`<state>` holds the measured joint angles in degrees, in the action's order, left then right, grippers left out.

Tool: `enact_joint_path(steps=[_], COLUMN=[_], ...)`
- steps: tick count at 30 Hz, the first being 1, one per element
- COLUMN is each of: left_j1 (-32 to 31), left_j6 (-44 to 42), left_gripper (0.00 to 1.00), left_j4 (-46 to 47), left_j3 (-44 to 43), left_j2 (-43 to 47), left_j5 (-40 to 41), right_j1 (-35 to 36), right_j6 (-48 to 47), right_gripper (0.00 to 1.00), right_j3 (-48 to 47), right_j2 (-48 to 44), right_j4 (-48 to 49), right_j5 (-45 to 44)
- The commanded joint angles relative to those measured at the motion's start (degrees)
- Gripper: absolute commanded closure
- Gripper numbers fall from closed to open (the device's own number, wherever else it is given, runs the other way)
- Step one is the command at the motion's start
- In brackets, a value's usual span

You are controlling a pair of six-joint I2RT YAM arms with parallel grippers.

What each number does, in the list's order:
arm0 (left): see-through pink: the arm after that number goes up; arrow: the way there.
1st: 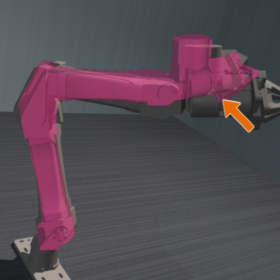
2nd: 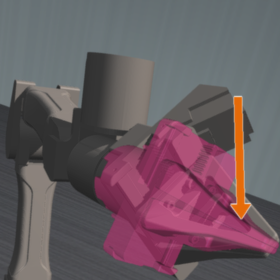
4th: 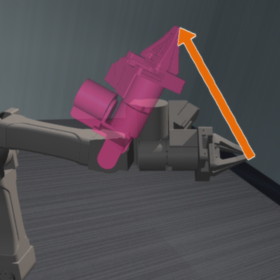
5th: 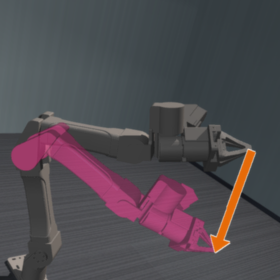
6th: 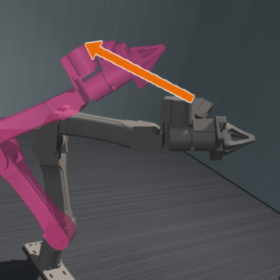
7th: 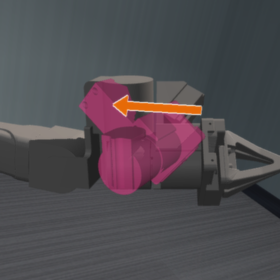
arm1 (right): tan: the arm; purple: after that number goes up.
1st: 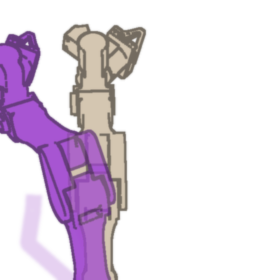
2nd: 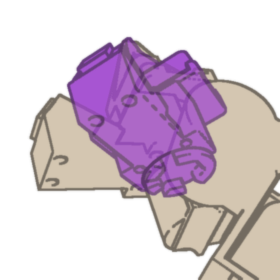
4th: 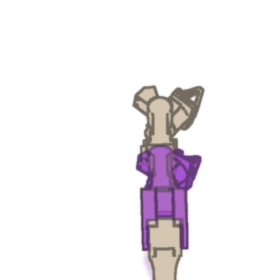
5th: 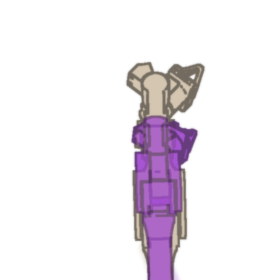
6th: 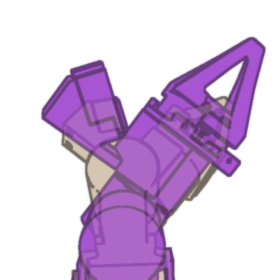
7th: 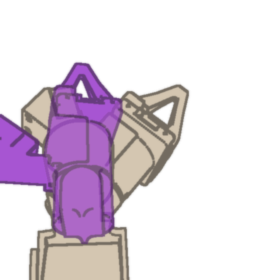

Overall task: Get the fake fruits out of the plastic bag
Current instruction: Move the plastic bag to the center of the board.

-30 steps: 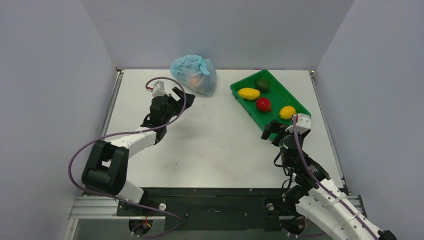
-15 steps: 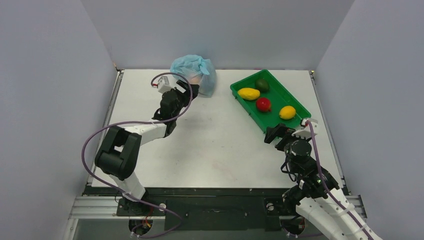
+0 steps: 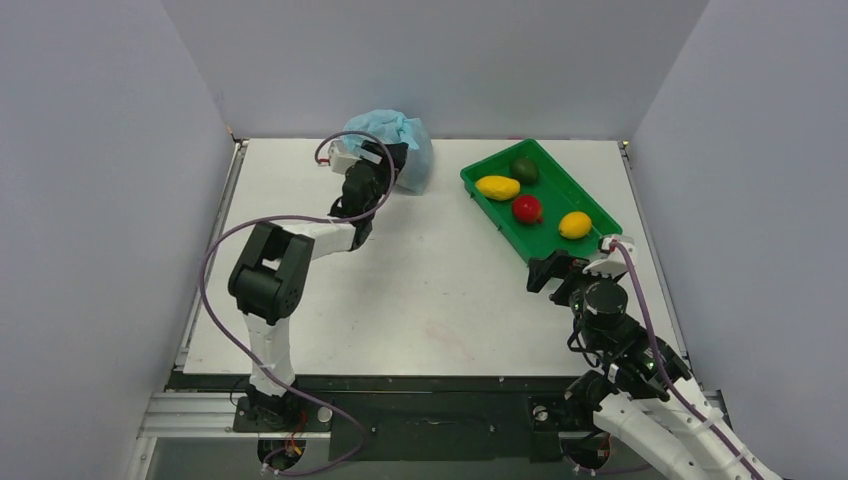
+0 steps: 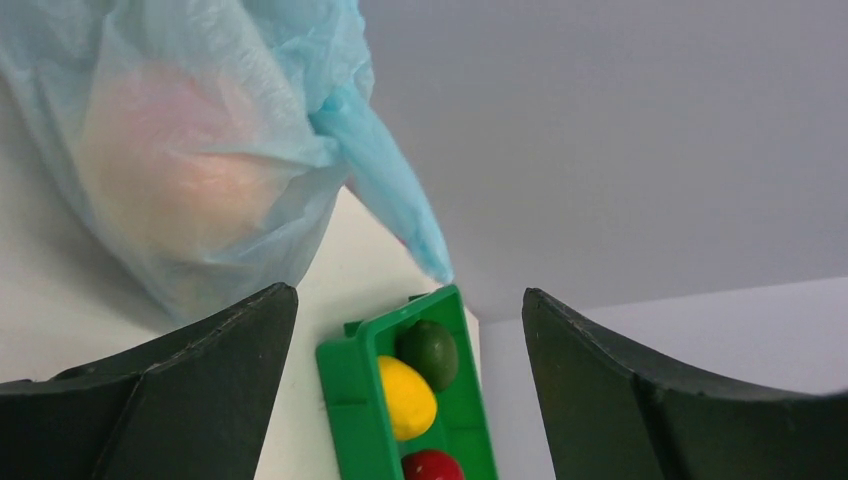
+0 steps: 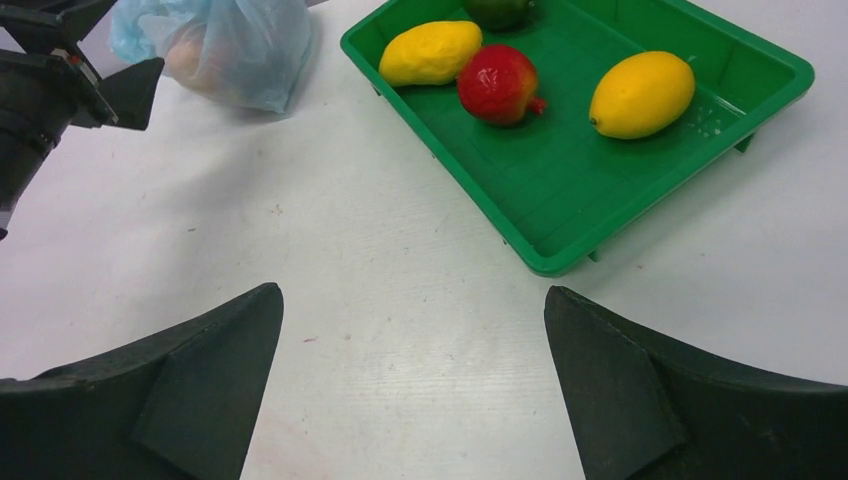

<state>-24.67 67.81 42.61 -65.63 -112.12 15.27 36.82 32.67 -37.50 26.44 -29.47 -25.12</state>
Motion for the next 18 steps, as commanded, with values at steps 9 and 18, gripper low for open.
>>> enact_joint_path(steps=[9,18], left_j1=[-0.6,0.5], left_j6=[12.8,7.2], left_gripper=[0.25,1.0], left_j4=[-2.2,-3.7], left_j3=[-27.0,-25.4], left_j2=[-20.3,-18.0], left_j5=[1.9,-0.5], right_j1=[0.4,0.5], right_j6=[-2.0,-1.9], right_gripper=[0.0,0.0], right_j3=[-1.1,-1.1], right_j2=[-4.3,-5.4], right_j4=[-2.7,-2.8], right_j5=[-6.8,-6.3])
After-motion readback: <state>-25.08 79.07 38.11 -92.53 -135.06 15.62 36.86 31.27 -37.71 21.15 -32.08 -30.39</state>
